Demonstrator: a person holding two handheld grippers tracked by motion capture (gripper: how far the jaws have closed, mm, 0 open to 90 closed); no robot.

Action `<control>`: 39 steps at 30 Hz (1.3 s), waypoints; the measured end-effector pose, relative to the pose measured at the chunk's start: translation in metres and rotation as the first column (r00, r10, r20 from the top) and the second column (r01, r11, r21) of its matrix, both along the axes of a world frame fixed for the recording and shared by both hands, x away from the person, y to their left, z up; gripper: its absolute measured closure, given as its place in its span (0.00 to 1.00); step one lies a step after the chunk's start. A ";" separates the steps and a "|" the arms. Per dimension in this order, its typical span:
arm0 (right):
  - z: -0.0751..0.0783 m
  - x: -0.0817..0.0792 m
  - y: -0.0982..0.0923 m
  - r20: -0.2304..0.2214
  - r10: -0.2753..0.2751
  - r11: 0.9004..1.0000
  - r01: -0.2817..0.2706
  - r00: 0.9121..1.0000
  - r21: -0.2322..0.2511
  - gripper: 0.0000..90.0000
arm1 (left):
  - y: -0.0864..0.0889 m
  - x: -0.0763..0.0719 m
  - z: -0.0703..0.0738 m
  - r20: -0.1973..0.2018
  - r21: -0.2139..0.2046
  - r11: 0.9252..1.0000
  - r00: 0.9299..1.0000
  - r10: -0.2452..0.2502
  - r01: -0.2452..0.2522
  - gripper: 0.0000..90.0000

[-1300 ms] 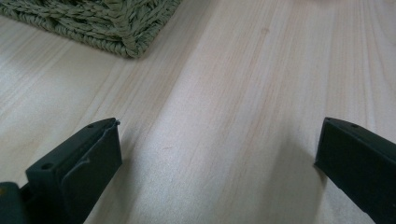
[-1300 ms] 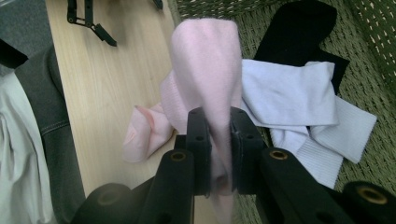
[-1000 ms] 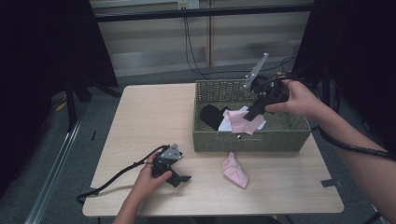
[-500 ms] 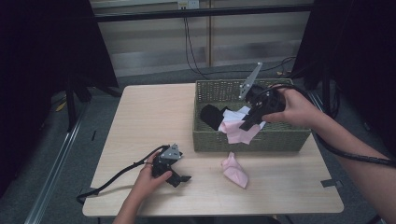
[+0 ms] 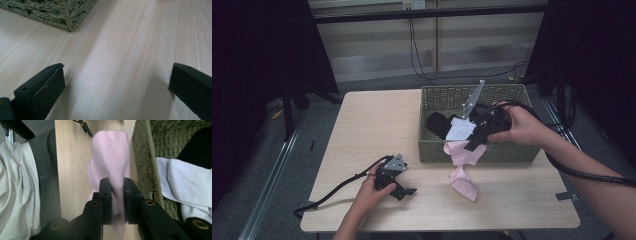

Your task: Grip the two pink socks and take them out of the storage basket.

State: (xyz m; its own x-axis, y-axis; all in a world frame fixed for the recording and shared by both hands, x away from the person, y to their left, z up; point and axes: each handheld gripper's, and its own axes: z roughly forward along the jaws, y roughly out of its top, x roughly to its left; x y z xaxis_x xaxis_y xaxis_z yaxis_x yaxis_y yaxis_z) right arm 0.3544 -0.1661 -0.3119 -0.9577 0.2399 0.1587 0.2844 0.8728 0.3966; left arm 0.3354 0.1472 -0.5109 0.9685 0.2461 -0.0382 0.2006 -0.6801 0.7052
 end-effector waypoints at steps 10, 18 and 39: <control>-0.012 -0.005 0.008 -0.007 0.022 1.000 -0.022 1.000 0.007 0.87 | 0.000 0.000 0.000 0.000 0.000 1.000 1.000 0.001 -0.001 0.00; -0.025 -0.008 0.014 -0.016 0.034 0.999 -0.034 0.999 -0.011 0.87 | 0.000 0.000 0.000 -0.002 -0.001 1.000 1.000 0.001 -0.001 0.00; -0.053 -0.012 0.027 -0.026 0.059 0.998 -0.059 0.998 -0.019 0.84 | 0.000 0.000 0.000 -0.003 -0.001 1.000 1.000 0.002 -0.002 0.00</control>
State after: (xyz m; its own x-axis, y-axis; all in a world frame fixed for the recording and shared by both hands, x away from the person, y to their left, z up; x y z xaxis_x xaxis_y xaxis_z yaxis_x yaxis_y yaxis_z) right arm 0.3426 -0.1394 -0.3651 -0.9660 0.1862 0.1795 0.2419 0.8960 0.3724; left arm 0.3352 0.1472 -0.5109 0.9679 0.2478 -0.0416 0.2042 -0.6792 0.7050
